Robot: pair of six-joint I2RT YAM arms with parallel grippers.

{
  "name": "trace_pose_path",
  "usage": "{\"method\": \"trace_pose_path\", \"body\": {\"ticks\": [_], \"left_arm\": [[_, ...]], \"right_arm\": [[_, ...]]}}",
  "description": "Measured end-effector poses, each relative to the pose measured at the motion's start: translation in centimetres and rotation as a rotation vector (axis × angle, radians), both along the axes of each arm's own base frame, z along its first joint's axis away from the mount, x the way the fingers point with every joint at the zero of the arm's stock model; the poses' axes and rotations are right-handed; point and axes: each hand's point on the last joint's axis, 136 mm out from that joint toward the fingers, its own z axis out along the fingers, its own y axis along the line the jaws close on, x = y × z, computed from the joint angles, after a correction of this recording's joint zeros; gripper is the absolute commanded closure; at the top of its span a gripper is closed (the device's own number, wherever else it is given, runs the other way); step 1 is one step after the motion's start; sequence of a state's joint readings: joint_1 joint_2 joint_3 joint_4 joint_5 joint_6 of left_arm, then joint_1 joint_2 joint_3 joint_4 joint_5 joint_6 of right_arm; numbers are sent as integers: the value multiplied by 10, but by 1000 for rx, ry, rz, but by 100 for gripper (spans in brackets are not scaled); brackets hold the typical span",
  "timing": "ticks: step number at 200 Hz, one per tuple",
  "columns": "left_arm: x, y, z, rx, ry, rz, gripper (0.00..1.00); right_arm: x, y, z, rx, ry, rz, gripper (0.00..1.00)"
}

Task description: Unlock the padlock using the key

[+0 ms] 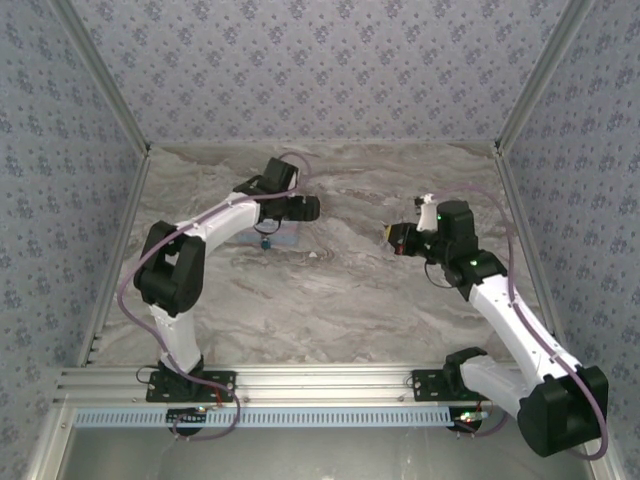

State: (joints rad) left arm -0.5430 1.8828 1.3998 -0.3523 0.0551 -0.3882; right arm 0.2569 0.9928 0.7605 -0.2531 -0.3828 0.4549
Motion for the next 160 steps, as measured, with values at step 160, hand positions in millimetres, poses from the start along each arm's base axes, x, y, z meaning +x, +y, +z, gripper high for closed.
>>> {"method": "trace_pose_path", "body": {"ticks": [160], "left_arm": [[-79, -137, 12, -173, 29, -236, 9]], "right_arm": [[-13, -51, -26, 13, 98, -141, 100]]}}
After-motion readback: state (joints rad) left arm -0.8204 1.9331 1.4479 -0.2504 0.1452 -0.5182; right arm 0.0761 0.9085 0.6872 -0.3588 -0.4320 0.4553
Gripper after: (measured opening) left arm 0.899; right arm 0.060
